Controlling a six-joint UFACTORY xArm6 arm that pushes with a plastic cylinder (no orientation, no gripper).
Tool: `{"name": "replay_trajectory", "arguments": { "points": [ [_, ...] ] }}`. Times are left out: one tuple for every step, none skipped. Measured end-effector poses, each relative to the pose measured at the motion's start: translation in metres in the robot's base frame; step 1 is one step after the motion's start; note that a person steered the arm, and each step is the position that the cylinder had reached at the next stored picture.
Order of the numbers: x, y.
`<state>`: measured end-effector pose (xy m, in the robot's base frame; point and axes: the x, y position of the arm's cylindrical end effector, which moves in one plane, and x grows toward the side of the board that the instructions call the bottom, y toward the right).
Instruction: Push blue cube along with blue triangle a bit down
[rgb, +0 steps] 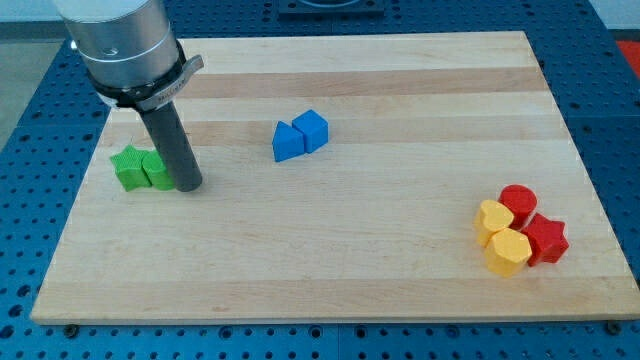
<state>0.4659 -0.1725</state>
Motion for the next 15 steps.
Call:
{"name": "replay_trajectory", "arguments": {
  "points": [
    [0.000, 0.018],
    [0.000, 0.076],
    [-0.002, 0.150],
    [-0.038, 0.211],
    [-0.086, 0.247],
    [-0.115, 0.250],
    [-0.119, 0.238],
    [-0.112, 0.227],
    [-0.100, 0.209],
    [-0.084, 0.199],
    [-0.067, 0.191],
    [-0.048, 0.180],
    [-0.045, 0.184],
    [-0.079, 0.203],
    [-0.110, 0.204]
  ]
}}
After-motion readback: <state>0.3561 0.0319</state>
